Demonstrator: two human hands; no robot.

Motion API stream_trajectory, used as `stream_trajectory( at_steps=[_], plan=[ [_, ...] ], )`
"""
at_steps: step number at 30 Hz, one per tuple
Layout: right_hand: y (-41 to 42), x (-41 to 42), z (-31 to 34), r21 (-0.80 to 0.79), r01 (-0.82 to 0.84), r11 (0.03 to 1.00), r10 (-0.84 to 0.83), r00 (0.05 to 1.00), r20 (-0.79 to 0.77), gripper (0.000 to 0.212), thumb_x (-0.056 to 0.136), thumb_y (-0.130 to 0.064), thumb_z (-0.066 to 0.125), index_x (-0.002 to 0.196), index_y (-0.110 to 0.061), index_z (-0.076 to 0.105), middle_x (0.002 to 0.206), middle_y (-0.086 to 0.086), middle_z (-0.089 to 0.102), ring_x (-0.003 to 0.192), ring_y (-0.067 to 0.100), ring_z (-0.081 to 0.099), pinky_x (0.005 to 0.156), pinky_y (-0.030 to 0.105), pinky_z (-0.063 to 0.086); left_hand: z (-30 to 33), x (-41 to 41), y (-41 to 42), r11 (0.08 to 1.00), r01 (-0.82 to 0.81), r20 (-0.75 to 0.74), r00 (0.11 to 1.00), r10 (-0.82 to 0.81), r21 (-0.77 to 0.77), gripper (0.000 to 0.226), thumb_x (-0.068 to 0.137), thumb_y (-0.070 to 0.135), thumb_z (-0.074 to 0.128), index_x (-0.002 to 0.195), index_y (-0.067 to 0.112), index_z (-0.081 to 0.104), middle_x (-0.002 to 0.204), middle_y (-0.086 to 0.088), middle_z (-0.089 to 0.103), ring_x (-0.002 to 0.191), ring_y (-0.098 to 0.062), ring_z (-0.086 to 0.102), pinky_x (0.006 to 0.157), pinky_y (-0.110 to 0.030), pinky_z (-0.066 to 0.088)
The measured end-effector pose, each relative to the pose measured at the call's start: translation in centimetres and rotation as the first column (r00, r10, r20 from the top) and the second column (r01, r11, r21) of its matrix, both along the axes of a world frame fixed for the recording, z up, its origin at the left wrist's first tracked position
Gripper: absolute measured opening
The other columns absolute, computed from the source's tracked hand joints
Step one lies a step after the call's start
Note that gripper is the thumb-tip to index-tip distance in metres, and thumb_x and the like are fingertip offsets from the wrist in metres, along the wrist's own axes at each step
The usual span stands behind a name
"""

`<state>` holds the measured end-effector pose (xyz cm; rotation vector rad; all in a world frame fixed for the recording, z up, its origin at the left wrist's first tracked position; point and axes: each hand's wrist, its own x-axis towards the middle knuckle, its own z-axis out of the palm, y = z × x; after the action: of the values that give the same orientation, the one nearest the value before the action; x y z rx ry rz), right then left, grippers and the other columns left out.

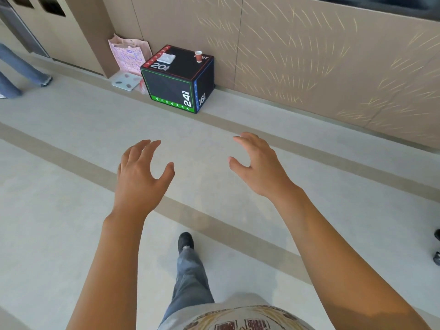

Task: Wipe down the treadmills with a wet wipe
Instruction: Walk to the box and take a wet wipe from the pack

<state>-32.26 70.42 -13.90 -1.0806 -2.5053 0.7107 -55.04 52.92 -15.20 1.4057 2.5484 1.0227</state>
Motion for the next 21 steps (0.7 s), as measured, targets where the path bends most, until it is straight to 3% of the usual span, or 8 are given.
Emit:
stream_trajectory(
  at_steps=[9,15,21],
  plan=[
    [10.2,-13.0,0.1,0.034,0.021,0.999,-0.023,0.998,0.062,0.076,0.091,-0.064,0.039,0.149,-0.017,0.051,0.158,0.004,0.044,0.148,0.023,0.037,0.12,0.047,0.034,-0.4,-13.0,10.5,1.0,0.022,-0.03,0.999,-0.022,-0.007,0.067,0.093,0.057,0.051,0.151,0.024,0.053,0.155,-0.005,0.051,0.146,-0.029,0.039,0.116,-0.059,0.041],
    [16.4,-22.3,0.8,0.121,0.02,0.992,-0.034,0.993,0.109,0.061,0.1,-0.05,0.058,0.151,-0.017,0.05,0.16,0.005,0.042,0.15,0.024,0.034,0.12,0.046,0.032,1.1,-22.3,17.0,0.999,0.042,-0.055,0.998,-0.042,-0.006,0.065,0.094,0.053,0.054,0.151,0.023,0.052,0.156,-0.005,0.051,0.147,-0.029,0.039,0.116,-0.057,0.04],
    [20.8,-28.3,1.2,0.135,0.055,0.989,-0.072,0.99,0.118,0.067,0.097,-0.057,0.049,0.151,-0.019,0.049,0.162,0.005,0.04,0.15,0.025,0.034,0.119,0.05,0.033,1.7,-28.5,21.3,0.998,0.056,-0.068,0.996,-0.057,-0.012,0.065,0.094,0.053,0.053,0.151,0.021,0.052,0.156,-0.006,0.051,0.147,-0.03,0.04,0.117,-0.057,0.04]
  ],
)
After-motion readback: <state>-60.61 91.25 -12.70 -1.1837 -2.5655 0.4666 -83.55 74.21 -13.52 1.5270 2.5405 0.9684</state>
